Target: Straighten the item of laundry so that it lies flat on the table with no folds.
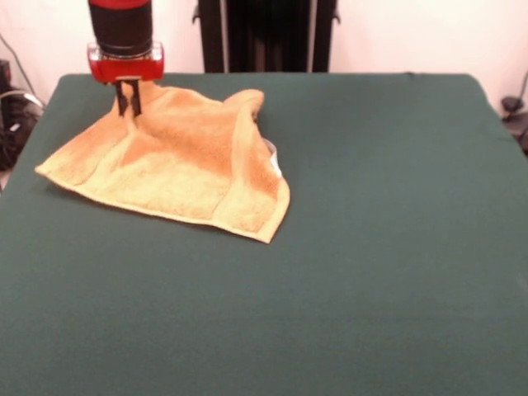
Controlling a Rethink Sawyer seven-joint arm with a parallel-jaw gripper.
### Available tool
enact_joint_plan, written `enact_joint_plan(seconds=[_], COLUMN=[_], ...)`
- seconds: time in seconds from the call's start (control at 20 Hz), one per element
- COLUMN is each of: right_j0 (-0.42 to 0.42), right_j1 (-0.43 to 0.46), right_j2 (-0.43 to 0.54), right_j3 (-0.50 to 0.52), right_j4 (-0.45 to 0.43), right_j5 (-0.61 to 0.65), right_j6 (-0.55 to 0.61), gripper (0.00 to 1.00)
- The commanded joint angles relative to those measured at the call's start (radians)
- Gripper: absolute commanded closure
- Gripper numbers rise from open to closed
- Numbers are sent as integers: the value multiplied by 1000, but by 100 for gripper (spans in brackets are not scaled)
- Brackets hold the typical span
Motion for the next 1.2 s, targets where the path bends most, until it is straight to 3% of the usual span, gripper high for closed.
enact_joint_plan(seconds=[0.05,1.2], right_j0=[8,-29], right_j1=[16,42], right_j2=[148,235], right_j3=[-108,-189], right_j4=[-26,-61], right_j5=[76,134], right_j6=[-174,-289], gripper=[100,100])
